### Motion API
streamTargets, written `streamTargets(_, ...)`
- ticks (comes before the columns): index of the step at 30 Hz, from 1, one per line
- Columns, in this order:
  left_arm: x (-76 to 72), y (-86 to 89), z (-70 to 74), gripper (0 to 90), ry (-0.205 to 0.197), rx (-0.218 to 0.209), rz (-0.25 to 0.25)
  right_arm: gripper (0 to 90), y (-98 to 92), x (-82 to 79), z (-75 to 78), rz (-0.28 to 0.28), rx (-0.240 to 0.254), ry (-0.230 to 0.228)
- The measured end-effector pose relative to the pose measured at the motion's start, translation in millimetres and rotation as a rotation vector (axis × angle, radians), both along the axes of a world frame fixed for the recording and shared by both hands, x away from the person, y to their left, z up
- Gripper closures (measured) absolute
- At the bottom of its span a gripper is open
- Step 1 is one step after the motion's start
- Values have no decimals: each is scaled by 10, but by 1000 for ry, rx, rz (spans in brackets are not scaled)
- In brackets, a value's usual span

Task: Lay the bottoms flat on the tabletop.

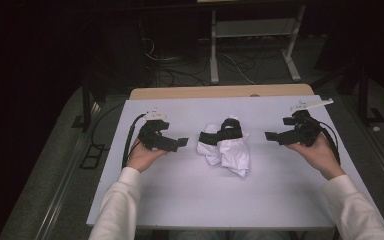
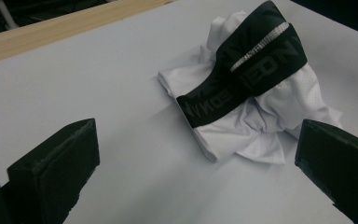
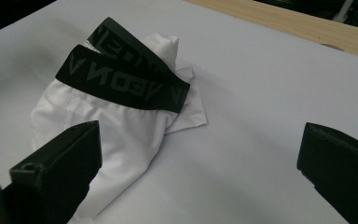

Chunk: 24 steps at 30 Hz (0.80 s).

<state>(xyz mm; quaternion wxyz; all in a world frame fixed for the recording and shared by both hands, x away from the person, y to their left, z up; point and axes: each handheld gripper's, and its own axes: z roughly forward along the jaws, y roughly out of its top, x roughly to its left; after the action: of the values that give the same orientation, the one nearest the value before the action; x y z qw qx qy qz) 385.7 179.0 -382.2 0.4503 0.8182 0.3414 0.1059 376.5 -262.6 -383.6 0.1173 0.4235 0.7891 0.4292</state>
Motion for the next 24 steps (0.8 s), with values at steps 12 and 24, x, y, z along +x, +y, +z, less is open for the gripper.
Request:
streamTargets(12, 117, -69, -118, 0, 16, -45, 14, 0, 131, 142, -184, -3, -2, 22)
streamTargets(24, 167, -172, -289, 0, 53, -104, 20, 1, 279, 207, -370, -8, 37, 35)
